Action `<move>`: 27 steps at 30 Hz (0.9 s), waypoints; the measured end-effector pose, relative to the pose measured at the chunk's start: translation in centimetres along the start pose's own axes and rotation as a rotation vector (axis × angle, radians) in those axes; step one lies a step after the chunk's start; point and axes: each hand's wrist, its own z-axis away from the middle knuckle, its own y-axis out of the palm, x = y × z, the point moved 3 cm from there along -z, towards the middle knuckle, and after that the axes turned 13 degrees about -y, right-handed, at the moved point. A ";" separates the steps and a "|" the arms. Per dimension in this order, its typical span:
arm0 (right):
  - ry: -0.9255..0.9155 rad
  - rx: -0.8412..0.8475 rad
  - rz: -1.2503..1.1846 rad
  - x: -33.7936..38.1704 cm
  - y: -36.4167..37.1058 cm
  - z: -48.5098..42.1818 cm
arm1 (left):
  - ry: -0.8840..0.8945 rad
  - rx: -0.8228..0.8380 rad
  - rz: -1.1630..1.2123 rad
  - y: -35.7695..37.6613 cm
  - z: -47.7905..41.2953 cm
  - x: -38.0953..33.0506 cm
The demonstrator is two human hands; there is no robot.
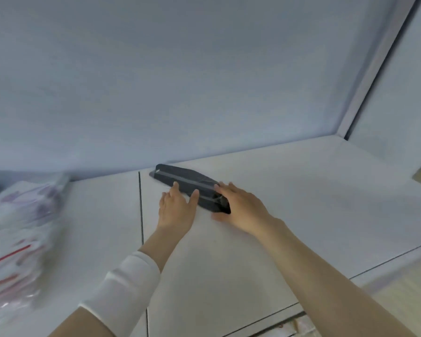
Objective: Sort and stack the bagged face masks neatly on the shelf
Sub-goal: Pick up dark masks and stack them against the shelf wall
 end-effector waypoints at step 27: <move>-0.157 0.266 -1.221 -7.1 -4.0 8.4 | -0.125 -0.459 1.058 3.1 11.4 -3.1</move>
